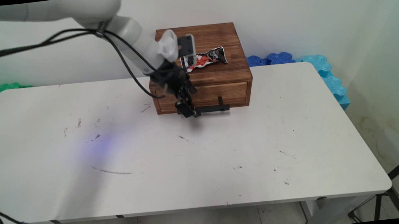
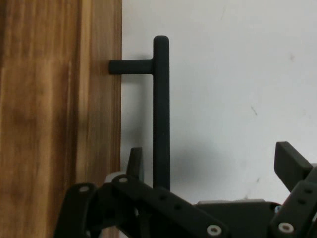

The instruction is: Open the drawer

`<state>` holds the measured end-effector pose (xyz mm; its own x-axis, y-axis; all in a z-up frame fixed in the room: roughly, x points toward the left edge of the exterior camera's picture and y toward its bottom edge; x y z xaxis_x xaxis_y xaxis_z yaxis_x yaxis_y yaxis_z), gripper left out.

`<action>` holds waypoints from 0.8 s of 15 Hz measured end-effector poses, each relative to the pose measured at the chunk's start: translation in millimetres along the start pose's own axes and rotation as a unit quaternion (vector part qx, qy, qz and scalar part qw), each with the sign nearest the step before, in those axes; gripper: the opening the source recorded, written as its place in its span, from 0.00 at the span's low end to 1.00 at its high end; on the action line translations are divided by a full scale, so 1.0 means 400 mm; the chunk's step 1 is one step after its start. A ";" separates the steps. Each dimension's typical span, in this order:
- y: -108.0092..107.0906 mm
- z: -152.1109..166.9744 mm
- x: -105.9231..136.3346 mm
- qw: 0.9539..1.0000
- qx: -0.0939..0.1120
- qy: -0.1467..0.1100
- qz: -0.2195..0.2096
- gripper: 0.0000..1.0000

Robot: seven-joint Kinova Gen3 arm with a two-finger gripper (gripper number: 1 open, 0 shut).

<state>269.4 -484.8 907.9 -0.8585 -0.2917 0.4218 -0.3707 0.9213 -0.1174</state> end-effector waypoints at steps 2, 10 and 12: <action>0.001 0.032 0.004 1.000 0.002 -0.006 0.008 1.00; 0.004 0.152 0.015 0.999 0.005 -0.027 0.017 1.00; 0.003 0.171 0.017 0.999 0.004 -0.028 0.015 1.00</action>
<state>238.7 -503.2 849.1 -0.8880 -0.2783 0.3661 -0.3473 0.9276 -0.1374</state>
